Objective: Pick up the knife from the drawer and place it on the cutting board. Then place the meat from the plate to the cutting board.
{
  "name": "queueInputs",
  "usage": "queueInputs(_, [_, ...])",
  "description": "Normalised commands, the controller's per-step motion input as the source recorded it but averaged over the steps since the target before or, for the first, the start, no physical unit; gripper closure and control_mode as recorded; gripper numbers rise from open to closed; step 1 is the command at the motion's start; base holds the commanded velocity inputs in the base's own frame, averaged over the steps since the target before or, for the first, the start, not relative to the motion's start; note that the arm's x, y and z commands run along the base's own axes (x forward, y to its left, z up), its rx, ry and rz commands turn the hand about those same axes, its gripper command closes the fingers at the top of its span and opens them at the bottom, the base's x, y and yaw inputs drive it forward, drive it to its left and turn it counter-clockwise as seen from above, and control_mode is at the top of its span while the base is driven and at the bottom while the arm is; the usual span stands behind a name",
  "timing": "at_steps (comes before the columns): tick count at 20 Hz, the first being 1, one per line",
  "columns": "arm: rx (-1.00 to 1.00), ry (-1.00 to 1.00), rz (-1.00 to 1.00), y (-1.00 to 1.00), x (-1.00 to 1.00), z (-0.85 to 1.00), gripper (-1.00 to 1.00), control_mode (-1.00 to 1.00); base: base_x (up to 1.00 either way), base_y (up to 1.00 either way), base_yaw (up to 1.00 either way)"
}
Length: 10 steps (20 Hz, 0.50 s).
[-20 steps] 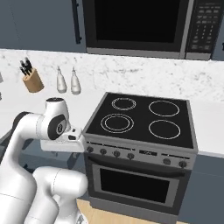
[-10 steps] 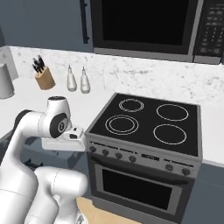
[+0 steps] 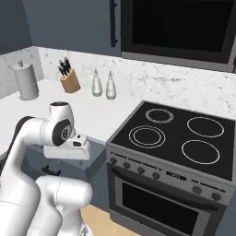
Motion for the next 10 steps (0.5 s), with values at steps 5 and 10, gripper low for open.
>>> queueInputs(5, [0.0,0.0,0.0,0.0,0.0,0.0,-1.0,1.0,-0.06,0.65,0.19])
queueInputs(10, [0.0,0.0,0.0,0.0,0.0,0.0,-1.0,1.0,-0.22,0.59,0.16])
